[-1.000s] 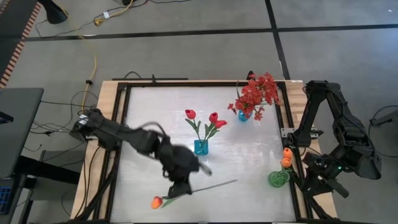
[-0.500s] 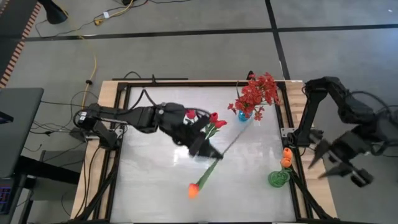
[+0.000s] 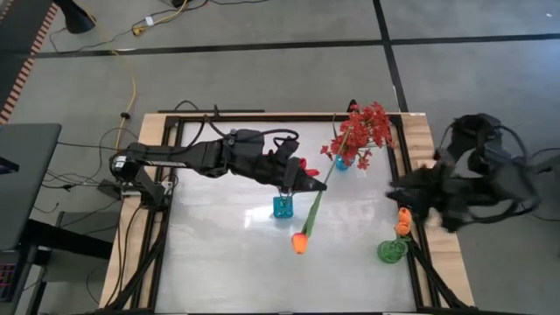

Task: Sort flowers into vase by color
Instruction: Put the orange flower into the green vase

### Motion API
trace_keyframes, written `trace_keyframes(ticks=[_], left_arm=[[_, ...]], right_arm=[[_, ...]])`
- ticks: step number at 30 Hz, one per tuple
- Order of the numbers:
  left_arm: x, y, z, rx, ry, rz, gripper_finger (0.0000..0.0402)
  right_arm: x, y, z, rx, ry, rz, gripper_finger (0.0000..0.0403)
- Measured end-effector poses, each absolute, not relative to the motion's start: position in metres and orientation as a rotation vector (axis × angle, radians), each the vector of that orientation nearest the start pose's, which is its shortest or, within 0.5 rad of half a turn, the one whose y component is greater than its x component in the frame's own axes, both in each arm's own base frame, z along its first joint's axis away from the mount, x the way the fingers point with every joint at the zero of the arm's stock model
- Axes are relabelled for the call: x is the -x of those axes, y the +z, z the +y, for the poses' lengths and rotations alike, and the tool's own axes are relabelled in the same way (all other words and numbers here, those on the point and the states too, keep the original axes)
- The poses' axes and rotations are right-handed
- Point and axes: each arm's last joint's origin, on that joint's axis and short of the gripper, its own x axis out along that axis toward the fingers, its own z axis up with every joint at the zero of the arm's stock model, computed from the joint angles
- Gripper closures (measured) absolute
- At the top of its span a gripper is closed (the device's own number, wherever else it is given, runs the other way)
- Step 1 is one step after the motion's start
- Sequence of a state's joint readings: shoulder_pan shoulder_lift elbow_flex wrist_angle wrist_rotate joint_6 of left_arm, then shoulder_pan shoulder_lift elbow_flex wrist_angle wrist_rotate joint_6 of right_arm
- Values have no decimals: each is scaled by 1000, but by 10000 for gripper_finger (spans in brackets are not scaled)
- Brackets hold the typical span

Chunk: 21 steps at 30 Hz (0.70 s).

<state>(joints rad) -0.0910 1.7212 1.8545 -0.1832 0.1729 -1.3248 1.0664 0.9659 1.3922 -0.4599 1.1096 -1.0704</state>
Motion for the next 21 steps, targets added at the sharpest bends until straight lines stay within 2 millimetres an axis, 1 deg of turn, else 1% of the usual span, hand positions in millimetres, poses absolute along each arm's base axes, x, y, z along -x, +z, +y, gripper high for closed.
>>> trace_keyframes(ticks=[3,8,11,14,21], left_arm=[[-392,450,-39,1340,-173,197,401],[-397,444,-39,1366,-151,205,401],[-399,443,-37,1367,-146,206,401],[-400,442,-37,1369,-144,208,401],[-400,441,-38,1362,-157,220,401]], right_arm=[[-117,469,118,1246,-121,129,230],[-156,456,117,1443,-193,277,230],[-174,451,120,1513,-220,329,230],[-186,446,121,1559,-219,360,230],[-205,437,120,1613,-225,426,230]])
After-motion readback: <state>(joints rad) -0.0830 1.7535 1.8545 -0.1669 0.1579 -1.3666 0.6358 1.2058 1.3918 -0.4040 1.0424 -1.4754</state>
